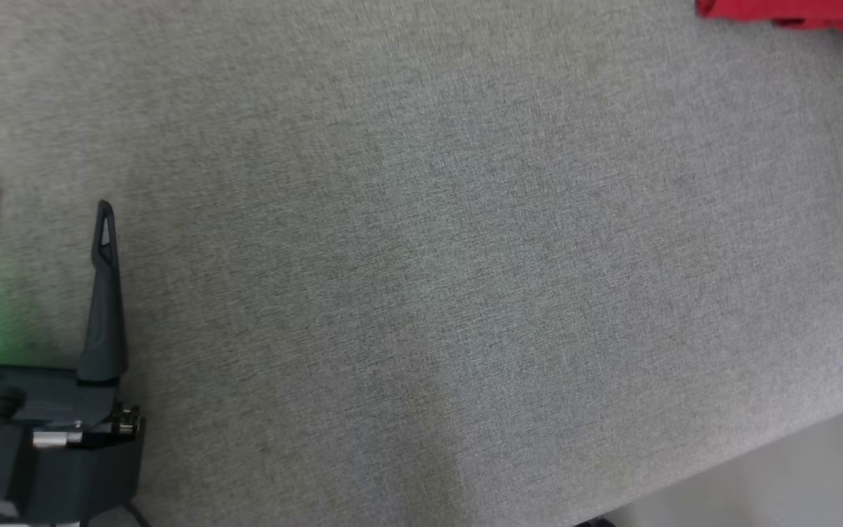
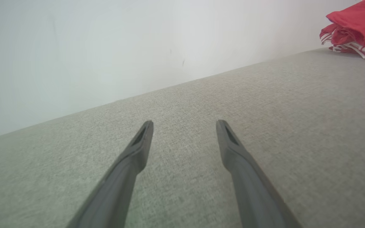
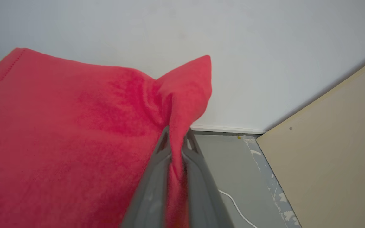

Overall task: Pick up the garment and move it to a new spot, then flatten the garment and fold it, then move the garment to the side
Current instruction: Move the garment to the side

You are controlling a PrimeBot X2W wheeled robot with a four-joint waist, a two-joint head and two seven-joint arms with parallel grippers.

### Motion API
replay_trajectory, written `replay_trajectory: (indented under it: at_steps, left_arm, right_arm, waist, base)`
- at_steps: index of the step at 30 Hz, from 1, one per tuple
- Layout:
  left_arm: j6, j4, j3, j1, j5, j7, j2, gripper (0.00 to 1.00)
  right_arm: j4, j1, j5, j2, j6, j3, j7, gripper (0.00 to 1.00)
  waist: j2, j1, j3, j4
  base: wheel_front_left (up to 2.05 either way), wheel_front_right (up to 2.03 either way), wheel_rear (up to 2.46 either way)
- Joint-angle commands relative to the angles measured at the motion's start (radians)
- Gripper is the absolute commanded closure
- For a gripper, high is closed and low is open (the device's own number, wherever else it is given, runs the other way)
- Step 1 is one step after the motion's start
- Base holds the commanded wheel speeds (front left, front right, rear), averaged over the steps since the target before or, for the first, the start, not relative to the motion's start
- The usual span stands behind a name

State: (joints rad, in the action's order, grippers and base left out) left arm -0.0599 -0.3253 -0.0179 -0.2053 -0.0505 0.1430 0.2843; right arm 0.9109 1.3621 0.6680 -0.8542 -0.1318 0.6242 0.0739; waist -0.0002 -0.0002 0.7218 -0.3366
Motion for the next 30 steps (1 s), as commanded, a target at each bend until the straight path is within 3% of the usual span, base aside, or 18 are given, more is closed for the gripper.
replay_trajectory:
  at_steps: [1,10,11,12,13,21,30]
  left_arm:
    - [-0.001,0.025,0.028,-0.029,-0.006,-0.013,-0.012,0.0]
    - [0.002,-0.028,0.028,-0.023,-0.014,-0.049,0.009,0.0]
    - [0.004,-0.026,0.029,-0.021,-0.014,-0.05,0.01,0.0]
    - [0.005,-0.022,0.03,-0.019,-0.013,-0.05,0.009,0.0]
    - [0.004,-0.018,0.034,-0.016,-0.012,-0.049,0.007,0.0]
    - [0.023,0.027,0.036,0.005,0.009,-0.01,-0.012,0.0]
    - [0.062,0.12,0.014,0.084,0.056,0.073,-0.051,0.0]
  right_arm:
    - [0.009,0.022,-0.02,0.004,0.003,0.014,0.021,1.0]
    - [0.083,0.093,-0.054,0.04,0.003,0.058,0.064,1.0]
    - [0.088,0.1,-0.057,0.043,0.003,0.062,0.073,0.84]
    - [0.094,0.106,-0.063,0.048,0.003,0.064,0.085,0.04]
    - [0.102,0.107,-0.064,0.051,0.003,0.065,0.092,0.0]
    - [0.148,0.126,-0.077,0.062,0.003,0.072,0.125,0.0]
    - [0.064,0.063,-0.05,0.093,0.003,0.079,0.182,0.0]
  waist:
    - [0.0002,0.0002,0.046,-0.039]
    - [0.0002,0.0002,0.076,-0.061]
    - [0.0002,0.0002,0.076,-0.062]
    - [0.0002,0.0002,0.074,-0.063]
    - [0.0002,0.0002,0.07,-0.062]
    - [0.0002,0.0002,-0.008,-0.038]
    - [0.0002,0.0002,-0.22,0.021]
  base:
    - [0.0,0.0,0.0]
    - [0.0,0.0,0.0]
    - [0.0,0.0,0.0]
    - [0.0,0.0,0.0]
    - [0.0,0.0,0.0]
    - [0.0,0.0,0.0]
    - [0.0,0.0,0.0]
